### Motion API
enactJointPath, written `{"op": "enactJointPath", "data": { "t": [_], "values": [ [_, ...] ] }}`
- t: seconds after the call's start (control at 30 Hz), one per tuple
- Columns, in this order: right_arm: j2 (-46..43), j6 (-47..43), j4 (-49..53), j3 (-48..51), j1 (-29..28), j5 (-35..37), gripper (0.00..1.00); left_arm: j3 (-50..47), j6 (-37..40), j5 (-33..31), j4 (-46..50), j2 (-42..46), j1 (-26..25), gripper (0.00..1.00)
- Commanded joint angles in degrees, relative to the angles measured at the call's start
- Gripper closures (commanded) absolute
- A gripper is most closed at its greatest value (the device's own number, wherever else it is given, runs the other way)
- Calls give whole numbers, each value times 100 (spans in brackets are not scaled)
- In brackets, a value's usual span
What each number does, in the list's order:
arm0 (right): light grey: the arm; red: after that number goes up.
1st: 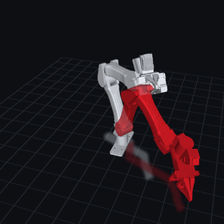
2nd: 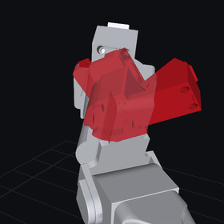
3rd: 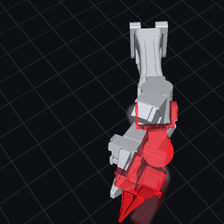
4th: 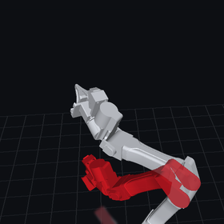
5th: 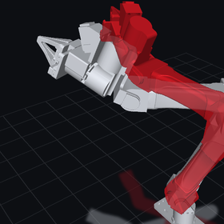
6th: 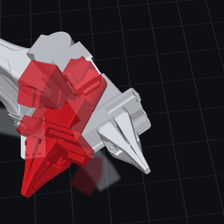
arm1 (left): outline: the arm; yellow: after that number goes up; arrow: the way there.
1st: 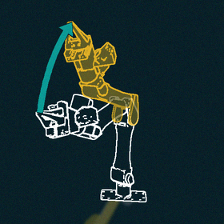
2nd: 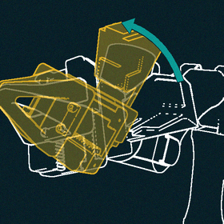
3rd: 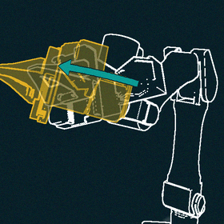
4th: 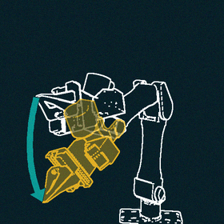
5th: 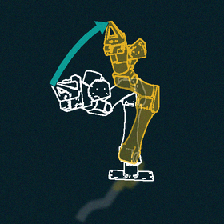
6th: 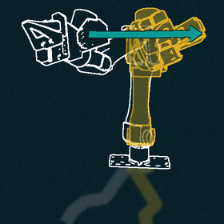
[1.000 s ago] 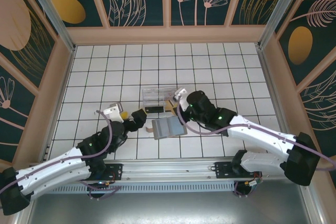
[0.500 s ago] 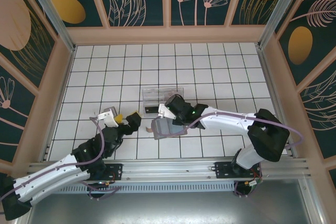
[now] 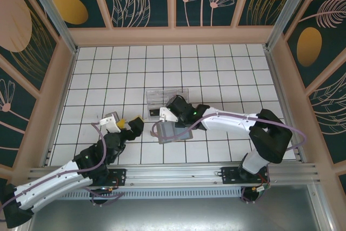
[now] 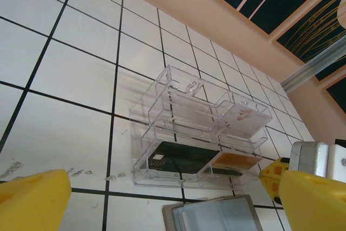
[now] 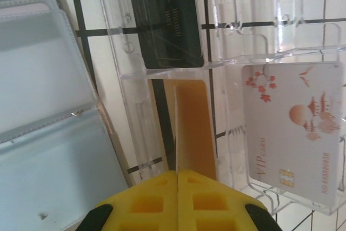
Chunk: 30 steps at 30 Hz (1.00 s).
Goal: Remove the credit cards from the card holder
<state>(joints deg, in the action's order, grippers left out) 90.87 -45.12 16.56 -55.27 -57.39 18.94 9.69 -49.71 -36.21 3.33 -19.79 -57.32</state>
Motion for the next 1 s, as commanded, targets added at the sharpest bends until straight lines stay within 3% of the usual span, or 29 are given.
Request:
{"op": "enactJointPath", "data": {
  "t": [0.0,0.23,0.33,0.47,0.8,0.97],
  "values": [
    [155,-19,111,-166,-21,-146,100,-58,92,-139,71,54,10,1],
    [277,68,-74,-153,66,-41,98,-64,90,-150,80,57,17,1],
    [309,174,-188,-158,109,102,76,-72,93,-151,80,51,10,1],
    [378,205,-366,-130,208,295,70,-82,94,-150,71,50,10,1],
    [636,316,-859,-245,387,907,70,-90,109,-150,89,58,15,1],
    [443,589,-841,-224,395,797,67,-90,91,-141,97,43,10,1]
  ]
}}
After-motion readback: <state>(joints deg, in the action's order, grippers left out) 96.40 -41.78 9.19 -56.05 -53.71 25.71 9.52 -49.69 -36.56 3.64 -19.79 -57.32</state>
